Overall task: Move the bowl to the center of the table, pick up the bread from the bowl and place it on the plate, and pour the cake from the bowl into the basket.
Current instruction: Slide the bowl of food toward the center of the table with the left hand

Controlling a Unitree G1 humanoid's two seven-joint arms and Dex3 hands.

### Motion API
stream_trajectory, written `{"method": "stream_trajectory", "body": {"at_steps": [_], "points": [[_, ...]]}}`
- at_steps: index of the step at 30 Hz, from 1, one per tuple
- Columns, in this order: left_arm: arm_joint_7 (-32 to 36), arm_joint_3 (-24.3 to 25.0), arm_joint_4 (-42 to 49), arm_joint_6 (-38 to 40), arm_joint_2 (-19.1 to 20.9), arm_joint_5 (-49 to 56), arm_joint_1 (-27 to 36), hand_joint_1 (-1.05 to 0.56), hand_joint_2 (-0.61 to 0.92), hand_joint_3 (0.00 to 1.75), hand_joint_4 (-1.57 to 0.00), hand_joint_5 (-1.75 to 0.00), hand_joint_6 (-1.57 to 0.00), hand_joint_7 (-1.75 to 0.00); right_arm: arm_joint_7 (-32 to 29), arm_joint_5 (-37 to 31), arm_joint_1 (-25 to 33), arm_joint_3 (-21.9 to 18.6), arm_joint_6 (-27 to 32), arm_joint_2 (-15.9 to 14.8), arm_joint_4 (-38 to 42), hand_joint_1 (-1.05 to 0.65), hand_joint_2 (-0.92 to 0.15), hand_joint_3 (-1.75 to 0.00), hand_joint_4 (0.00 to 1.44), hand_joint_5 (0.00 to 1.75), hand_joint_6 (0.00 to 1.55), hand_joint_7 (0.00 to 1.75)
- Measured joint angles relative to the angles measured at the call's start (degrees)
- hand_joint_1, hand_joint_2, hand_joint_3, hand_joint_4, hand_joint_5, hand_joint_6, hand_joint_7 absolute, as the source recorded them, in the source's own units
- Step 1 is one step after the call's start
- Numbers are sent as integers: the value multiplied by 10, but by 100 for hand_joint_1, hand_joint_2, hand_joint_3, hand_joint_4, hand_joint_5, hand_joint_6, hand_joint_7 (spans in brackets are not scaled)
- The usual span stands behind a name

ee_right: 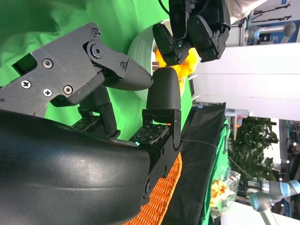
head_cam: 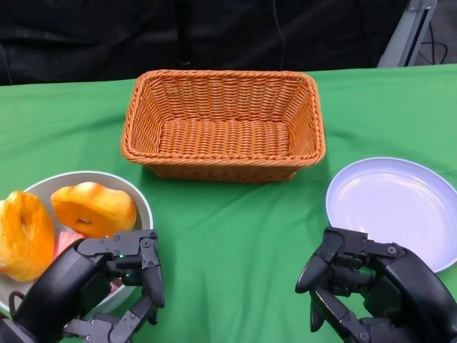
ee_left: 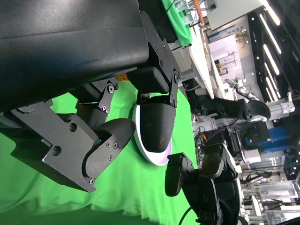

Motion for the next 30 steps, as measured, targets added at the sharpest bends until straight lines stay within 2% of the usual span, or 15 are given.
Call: {"method": "stream_trajectory", "body": {"at_steps": [13,18,30], "points": [[0,-1,0,0,0,0,0,-5,43,136,-80,-166,-77,-146,0,2,2,2,-3,0,5,-18,-58,-101,76,161,73,129],[0,-2,3,-4,0,1,1,-5,45,130,-78,-167,-76,-147,4,1,3,1,-11,-2,11,-18,-60,-97,75,162,72,129],[0,-4,9,-13,0,1,1,-6,46,130,-77,-167,-75,-148,6,-1,3,1,-27,-3,19,-19,-58,-99,75,161,72,130]]}}
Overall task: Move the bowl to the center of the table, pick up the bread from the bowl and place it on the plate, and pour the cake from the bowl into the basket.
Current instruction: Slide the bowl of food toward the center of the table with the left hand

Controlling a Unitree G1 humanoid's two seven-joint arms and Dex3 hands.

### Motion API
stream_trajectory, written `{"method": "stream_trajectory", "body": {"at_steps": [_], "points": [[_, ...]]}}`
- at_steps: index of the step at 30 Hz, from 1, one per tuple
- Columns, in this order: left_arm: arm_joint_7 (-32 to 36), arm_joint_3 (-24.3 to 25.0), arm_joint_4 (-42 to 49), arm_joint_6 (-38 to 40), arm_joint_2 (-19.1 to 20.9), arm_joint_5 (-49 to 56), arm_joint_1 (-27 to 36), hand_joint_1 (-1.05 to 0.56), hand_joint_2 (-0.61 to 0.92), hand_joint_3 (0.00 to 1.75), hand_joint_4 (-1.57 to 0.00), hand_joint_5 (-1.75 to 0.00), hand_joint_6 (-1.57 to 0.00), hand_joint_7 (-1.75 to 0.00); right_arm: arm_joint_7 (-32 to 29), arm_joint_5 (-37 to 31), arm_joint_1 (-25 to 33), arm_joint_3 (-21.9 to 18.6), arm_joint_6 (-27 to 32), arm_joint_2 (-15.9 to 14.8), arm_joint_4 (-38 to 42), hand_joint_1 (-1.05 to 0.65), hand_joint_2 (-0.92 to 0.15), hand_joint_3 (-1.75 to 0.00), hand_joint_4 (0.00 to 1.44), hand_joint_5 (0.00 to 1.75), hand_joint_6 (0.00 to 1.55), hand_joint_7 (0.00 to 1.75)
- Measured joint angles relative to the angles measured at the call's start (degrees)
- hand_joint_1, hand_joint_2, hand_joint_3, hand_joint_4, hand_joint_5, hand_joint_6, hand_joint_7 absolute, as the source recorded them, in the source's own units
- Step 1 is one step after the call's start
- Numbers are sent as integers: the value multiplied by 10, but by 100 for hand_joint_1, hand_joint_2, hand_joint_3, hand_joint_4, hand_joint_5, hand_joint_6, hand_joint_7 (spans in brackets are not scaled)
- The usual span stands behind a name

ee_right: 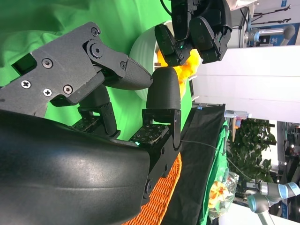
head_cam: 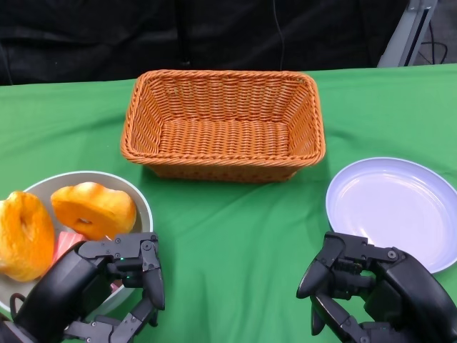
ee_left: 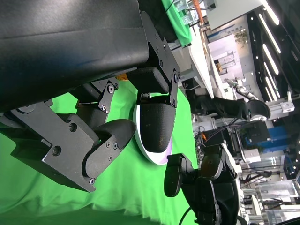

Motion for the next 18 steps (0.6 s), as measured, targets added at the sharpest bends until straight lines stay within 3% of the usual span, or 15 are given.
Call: {"method": "stream_trajectory", "body": {"at_steps": [10,13,14,16,18], "points": [[2,28,-28,24,7,-44,1,-7,46,129,-82,-153,-79,-131,-1,-14,-3,5,-45,0,31,-20,-59,-96,75,160,72,130],[2,47,-47,59,16,-80,-1,-27,53,100,-82,-138,-84,-100,-1,-13,-7,6,-47,0,40,-22,-62,-91,74,161,71,130],[2,58,-54,71,22,-95,-4,-36,65,71,-80,-129,-87,-84,-1,-13,-7,7,-47,0,42,-22,-63,-91,74,160,71,130],[2,76,-66,90,34,-117,-10,-42,83,31,-78,-115,-91,-60,-1,-13,-8,7,-50,0,46,-21,-63,-90,73,160,71,129],[-3,91,-70,99,46,-134,-15,-49,90,16,-78,-87,-92,-32,-1,-13,-8,7,-55,0,49,-21,-64,-89,73,160,71,129]]}}
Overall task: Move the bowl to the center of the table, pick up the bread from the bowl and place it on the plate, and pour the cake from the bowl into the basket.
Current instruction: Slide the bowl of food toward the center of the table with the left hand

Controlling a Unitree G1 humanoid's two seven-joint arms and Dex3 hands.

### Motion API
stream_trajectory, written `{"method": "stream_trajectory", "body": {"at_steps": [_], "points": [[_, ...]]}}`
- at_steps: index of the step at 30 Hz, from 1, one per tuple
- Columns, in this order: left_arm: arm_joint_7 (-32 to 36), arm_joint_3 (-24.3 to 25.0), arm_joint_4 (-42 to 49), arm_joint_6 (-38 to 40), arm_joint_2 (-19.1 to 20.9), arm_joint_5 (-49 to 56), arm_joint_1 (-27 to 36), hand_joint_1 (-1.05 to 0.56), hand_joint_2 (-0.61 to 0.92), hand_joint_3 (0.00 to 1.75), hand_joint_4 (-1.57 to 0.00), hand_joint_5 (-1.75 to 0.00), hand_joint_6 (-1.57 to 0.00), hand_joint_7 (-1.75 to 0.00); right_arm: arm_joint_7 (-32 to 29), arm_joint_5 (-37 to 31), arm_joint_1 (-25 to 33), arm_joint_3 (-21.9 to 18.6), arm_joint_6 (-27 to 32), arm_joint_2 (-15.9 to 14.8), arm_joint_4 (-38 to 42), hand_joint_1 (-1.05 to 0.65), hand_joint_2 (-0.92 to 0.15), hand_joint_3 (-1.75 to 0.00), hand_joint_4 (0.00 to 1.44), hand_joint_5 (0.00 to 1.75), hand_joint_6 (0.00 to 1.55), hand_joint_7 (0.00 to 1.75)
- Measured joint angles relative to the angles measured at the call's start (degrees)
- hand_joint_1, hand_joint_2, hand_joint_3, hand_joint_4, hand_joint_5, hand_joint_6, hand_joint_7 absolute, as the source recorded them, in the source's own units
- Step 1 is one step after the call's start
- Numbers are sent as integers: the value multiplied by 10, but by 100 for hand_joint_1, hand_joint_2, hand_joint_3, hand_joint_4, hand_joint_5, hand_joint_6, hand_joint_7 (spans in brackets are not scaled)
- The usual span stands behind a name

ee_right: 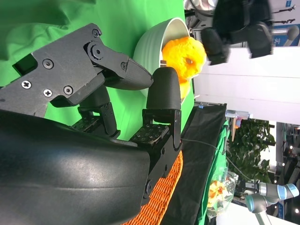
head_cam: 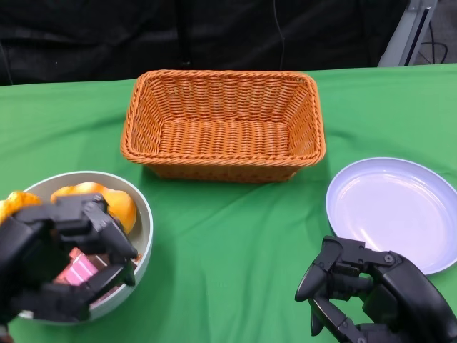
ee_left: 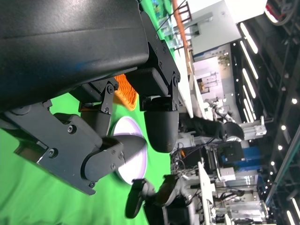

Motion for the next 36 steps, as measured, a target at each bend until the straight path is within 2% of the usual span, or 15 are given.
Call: {"method": "stream_trajectory", "body": {"at_steps": [2,5,8,10,12,14,18,26,29,33,34,36], "points": [[-6,14,0,1,11,-4,-4,-52,92,13,-79,-77,-93,-23,0,0,0,0,-3,0,1,-21,-64,-88,73,160,71,129],[-7,21,0,1,17,-10,-9,-53,92,13,-80,-74,-93,-20,0,0,0,0,-3,0,1,-21,-65,-88,73,160,71,129],[7,41,-13,24,18,-20,-7,-65,92,11,-69,-51,-81,-8,0,0,-2,1,-5,0,2,-21,-65,-87,73,159,71,129],[39,83,-22,34,22,-25,-13,-71,92,19,-62,-38,-72,-2,-1,0,-2,1,-7,0,4,-20,-65,-87,73,159,71,129],[60,118,-19,35,30,-25,-25,-72,92,22,-60,-35,-69,0,-1,0,-2,1,-7,0,5,-20,-65,-87,73,159,71,129],[67,133,-13,30,32,-19,-34,-76,92,29,-56,-29,-63,0,-1,0,-3,1,-7,0,6,-20,-65,-87,73,159,71,129],[91,168,60,7,46,35,-51,-85,92,44,-50,-17,-54,0,0,0,-7,2,-12,0,15,-20,-66,-86,72,159,71,128],[131,176,128,-17,46,97,-63,-85,92,50,-49,-12,-54,0,0,-4,-9,2,-24,0,24,-21,-67,-83,73,159,71,128],[142,174,156,-17,56,130,-70,-82,92,58,-43,-7,-43,0,0,-4,-10,2,-24,0,26,-19,-68,-82,72,159,71,128],[146,170,192,-14,71,161,-75,-81,92,62,-40,-5,-39,0,1,-3,-10,3,-24,0,27,-19,-68,-82,72,159,71,128],[146,166,202,-16,75,169,-79,-83,92,66,-34,-2,-32,0,1,-3,-10,3,-24,0,28,-19,-68,-82,72,159,71,128],[146,153,238,-14,97,194,-86,-84,92,68,-30,-1,-29,0,1,-3,-12,4,-24,1,31,-19,-68,-81,72,159,71,128]]}}
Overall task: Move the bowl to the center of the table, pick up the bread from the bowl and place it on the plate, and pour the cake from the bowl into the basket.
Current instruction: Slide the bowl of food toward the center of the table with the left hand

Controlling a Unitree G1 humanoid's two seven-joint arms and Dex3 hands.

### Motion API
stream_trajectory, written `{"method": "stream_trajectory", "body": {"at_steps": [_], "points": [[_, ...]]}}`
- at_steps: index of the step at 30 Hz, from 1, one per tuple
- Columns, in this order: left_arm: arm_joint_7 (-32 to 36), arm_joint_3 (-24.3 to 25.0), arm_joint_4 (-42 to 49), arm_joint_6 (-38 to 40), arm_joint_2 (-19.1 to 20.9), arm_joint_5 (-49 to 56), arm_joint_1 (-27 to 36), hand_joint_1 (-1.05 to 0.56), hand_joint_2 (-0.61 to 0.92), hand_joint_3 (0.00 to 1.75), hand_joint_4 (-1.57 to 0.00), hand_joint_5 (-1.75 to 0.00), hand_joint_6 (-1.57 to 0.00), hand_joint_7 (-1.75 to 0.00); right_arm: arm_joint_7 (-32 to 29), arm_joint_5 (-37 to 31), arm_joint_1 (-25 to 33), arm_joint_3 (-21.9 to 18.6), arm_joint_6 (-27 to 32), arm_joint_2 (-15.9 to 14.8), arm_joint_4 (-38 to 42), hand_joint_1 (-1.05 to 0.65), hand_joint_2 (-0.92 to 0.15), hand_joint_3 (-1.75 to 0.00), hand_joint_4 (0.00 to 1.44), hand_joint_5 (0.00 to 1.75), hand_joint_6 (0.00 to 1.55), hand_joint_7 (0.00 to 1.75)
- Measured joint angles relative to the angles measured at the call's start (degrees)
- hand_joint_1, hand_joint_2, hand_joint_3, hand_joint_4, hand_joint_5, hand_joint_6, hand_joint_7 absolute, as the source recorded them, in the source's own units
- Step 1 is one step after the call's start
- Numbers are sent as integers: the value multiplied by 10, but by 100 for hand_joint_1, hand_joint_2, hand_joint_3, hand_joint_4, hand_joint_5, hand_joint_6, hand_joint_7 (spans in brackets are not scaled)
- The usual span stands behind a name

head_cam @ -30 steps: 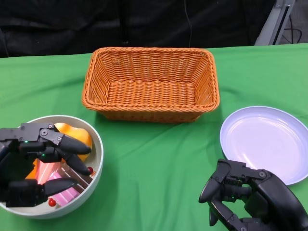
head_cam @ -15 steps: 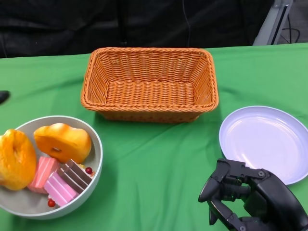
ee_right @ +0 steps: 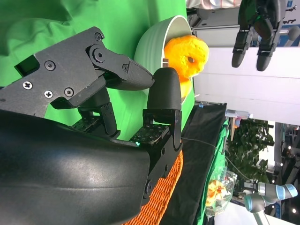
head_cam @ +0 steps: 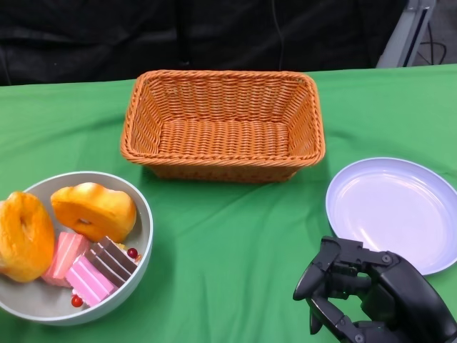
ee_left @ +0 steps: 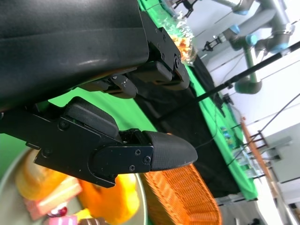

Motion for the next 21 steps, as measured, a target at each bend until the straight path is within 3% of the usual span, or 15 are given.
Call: {"method": "stream_trajectory", "body": {"at_steps": [13,21], "points": [[8,-39,107,95,12,30,-40,-90,92,67,-13,0,-13,0,-2,-5,-5,3,-4,5,11,-21,-70,-77,73,159,72,126],[-56,-70,110,240,43,13,-58,-91,92,61,0,0,-4,0,-2,-7,-10,4,-11,7,13,-20,-71,-76,73,158,72,125]]}}
